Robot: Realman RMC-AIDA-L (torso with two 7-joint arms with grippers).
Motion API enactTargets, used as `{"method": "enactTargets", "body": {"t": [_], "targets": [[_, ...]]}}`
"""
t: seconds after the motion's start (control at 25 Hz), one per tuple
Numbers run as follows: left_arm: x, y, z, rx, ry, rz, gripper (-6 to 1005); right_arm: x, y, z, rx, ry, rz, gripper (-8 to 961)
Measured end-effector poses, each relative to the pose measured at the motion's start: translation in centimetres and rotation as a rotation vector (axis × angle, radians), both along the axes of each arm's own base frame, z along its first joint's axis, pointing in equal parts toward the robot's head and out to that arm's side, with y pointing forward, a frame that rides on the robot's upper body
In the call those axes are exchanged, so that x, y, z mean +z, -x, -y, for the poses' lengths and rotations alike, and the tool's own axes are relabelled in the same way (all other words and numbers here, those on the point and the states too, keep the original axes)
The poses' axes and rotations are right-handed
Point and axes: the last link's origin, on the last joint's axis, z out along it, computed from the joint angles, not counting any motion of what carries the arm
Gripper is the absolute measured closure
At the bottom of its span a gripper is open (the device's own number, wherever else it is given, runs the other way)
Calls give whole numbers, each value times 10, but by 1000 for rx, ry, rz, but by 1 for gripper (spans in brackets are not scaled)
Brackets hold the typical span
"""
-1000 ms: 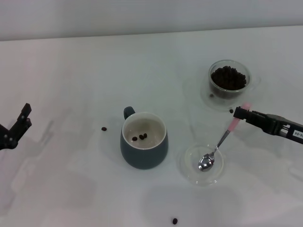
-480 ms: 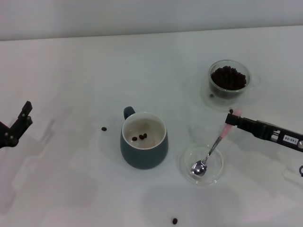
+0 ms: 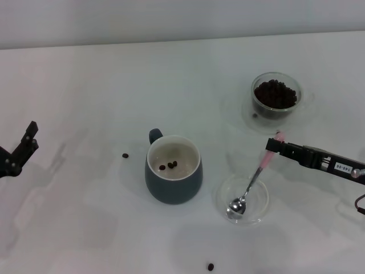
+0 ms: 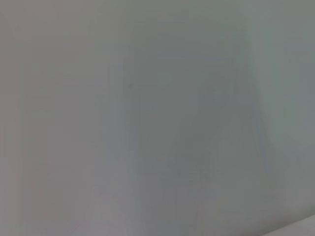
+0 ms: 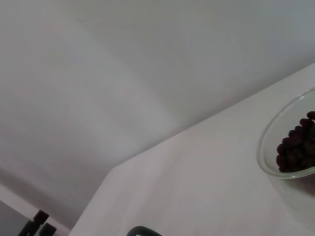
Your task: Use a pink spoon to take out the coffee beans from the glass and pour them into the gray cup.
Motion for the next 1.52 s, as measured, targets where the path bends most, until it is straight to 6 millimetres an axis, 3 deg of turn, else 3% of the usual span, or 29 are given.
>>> {"method": "enactTargets", "body": {"t": [0.52,0.96,1.16,1.52], "targets": [[0,0,0,2,-3,1,208,3,-5,-3,-25,-13,21,757],[1,1,0,5,-4,1,209,18,-13,-9,-50,-55,41,758],[1,1,0,7,-6,1,208,37,-21,-12,-74,-122,40,758],[6,3,-2,12,-41,-20,208,90,-36,-25,-63,-319,145,757]]}}
